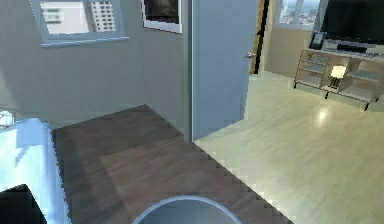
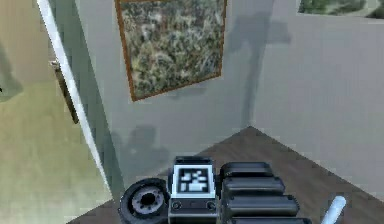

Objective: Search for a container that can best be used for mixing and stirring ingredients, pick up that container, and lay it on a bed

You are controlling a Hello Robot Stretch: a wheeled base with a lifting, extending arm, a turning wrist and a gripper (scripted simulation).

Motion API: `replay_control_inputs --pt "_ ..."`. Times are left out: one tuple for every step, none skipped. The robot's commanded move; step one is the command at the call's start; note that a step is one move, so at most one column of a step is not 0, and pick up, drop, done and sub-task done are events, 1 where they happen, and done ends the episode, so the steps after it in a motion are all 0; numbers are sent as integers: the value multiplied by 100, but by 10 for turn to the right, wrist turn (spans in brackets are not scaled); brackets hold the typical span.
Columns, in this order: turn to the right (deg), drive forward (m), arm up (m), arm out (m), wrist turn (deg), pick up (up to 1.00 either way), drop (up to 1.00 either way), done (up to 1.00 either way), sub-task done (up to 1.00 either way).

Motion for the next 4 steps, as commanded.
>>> replay_control_inputs --pt "-90 0 0 0 0 0 0 0 0" --pt "0 100 0 0 0 0 0 0 0" --pt "-270 0 0 0 0 0 0 0 0" --pt "0 90 0 0 0 0 0 0 0"
